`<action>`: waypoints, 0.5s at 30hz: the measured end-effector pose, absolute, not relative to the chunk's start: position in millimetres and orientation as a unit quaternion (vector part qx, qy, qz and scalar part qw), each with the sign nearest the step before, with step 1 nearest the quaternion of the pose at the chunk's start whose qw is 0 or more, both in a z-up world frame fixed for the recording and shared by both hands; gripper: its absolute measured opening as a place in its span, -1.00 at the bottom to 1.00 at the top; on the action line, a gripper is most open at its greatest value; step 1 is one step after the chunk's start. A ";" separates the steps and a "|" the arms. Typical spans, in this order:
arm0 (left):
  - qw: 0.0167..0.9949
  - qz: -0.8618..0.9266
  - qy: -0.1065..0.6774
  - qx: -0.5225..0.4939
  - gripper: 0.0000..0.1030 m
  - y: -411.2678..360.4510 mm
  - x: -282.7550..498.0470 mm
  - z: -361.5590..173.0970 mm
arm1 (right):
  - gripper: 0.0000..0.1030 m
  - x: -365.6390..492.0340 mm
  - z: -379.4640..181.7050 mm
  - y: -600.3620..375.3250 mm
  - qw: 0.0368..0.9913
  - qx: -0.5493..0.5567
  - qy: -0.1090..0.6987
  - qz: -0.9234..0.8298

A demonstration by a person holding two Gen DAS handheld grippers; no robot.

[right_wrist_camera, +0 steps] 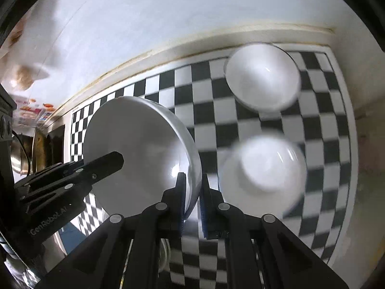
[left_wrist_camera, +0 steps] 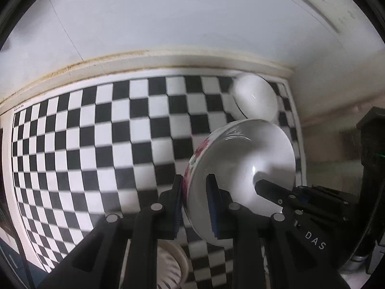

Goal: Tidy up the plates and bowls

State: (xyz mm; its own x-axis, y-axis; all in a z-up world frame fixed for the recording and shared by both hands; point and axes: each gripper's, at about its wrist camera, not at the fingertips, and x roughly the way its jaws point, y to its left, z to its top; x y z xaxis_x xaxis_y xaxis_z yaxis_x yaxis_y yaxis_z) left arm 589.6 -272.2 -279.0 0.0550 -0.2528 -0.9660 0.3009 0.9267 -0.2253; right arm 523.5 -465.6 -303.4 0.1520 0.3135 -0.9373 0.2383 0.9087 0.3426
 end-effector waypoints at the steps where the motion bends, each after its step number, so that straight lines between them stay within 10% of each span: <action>1: 0.723 -0.196 0.662 0.022 -0.67 -272.7 586.5 -280.7 | -0.77 510.9 -301.3 -467.6 0.728 0.215 0.650 0.025; 15: 0.656 -0.199 0.726 0.055 -0.67 -300.6 492.5 -364.8 | -0.79 387.2 -370.9 -486.8 0.685 0.242 0.687 0.000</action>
State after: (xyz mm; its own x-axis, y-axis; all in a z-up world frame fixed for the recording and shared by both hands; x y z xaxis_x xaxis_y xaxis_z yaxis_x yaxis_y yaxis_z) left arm 492.5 -300.6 -364.8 -0.1331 -0.1824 -0.9742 0.3410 0.9145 -0.2178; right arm 387.2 -486.8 -370.9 0.0573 0.3324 -0.9414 0.3332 0.8825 0.3319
